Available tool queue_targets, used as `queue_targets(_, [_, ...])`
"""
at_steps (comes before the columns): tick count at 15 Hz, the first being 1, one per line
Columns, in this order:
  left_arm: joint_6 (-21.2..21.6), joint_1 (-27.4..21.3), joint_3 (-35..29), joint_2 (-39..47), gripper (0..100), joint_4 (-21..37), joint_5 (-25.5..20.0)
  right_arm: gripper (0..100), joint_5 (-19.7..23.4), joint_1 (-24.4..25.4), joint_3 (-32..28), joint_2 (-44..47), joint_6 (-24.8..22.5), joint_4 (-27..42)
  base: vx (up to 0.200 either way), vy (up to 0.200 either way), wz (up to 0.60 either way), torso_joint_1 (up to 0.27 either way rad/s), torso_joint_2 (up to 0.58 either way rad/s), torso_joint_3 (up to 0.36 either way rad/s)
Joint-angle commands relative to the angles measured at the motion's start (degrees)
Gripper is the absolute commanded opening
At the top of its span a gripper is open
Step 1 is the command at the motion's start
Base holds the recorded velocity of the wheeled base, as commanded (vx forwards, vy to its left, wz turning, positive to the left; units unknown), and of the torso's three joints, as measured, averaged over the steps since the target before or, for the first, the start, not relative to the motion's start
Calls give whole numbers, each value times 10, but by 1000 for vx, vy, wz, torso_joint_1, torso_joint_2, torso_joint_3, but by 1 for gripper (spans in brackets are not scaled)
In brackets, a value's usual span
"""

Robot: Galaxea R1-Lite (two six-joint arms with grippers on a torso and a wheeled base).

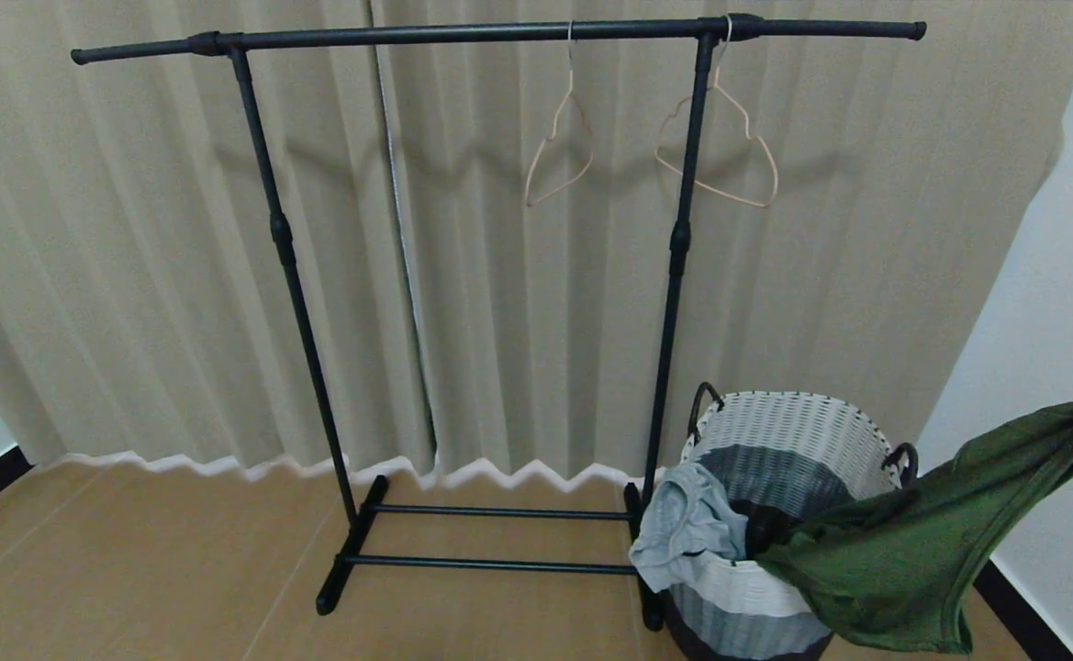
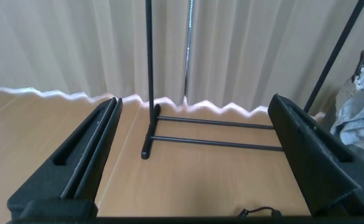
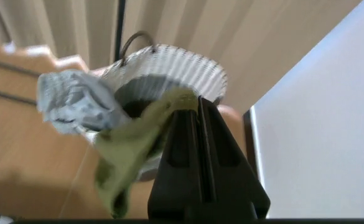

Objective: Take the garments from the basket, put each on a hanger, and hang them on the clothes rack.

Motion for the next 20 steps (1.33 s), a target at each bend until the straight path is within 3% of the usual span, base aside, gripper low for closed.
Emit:
queue_targets(1, [-1,0,0,0,100,0,1,0,1,1,1,3,0,0,0,200,0,17,2,2])
queue_targets(9, [0,0,0,0,100,0,1,0,5,10,-1,6,-1,0,0,200,0,2,2,3])
queue_targets(11, [2,0,0,1,100,0,0,0,5,27,-4,6,-1,0,0,0,0,0,0,0])
queue_targets(18, [13,0,4,1,100,-3,-4,0,7,147,-39,8,-1,-1,0,0,0,0,0,0])
queue_targets(20, [8,0,-21,1,100,-44,-57,0,7,182,-48,9,-1,-1,0,0,0,0,0,0])
